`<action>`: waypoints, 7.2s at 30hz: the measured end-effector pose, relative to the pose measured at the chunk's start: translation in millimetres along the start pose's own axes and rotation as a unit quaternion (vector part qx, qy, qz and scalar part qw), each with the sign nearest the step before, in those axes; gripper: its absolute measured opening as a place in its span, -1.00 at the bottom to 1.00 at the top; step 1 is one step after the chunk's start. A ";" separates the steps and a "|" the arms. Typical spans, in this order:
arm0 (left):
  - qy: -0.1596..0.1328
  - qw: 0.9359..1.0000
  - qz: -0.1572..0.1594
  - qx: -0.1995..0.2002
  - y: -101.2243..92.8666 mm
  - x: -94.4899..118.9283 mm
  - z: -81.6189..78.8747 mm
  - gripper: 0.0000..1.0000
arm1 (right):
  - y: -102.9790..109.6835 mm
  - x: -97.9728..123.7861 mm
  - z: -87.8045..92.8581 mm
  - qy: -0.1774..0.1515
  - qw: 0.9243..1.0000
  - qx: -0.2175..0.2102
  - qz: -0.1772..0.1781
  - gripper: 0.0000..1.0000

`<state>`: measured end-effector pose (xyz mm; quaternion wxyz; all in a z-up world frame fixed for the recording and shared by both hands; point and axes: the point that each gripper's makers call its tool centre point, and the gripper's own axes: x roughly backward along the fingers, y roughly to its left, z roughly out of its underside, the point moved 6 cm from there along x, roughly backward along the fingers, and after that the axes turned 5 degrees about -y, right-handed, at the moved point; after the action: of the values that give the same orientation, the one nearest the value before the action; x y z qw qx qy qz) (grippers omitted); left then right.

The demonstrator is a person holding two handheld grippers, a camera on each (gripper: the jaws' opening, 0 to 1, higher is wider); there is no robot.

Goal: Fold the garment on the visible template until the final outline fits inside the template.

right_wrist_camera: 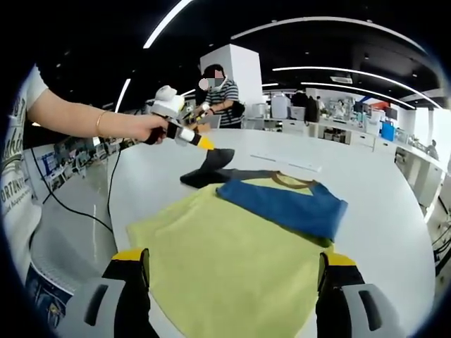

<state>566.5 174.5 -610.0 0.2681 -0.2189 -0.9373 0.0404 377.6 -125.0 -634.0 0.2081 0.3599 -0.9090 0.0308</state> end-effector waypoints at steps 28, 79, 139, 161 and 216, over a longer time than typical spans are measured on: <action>-0.024 0.999 0.025 0.015 -32.6 -16.7 -33.9 -1.00 | -5.3 6.0 -15.1 -0.072 0.997 -0.004 0.003 0.98; -0.001 0.996 0.072 -0.046 -100.9 -78.0 -41.0 -1.00 | -15.5 -1.4 4.9 -0.049 0.998 -0.028 0.004 0.97; 0.087 0.980 0.111 -0.140 -117.0 -133.9 64.5 -0.93 | -35.1 -7.9 36.7 -0.037 0.996 -0.084 0.024 0.94; 0.043 0.982 0.120 -0.141 -120.0 -121.2 38.5 -1.00 | -34.8 -11.8 30.7 -0.044 0.996 -0.078 0.021 0.93; -0.018 0.976 0.165 -0.139 -188.4 -129.8 -29.9 -1.00 | -17.5 1.3 45.3 -0.025 0.996 -0.085 0.013 0.95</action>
<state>607.5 -52.5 -611.1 0.2082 -0.4045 -0.8895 -0.0427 372.3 -148.2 -676.4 0.2151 0.3296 -0.9178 -0.0528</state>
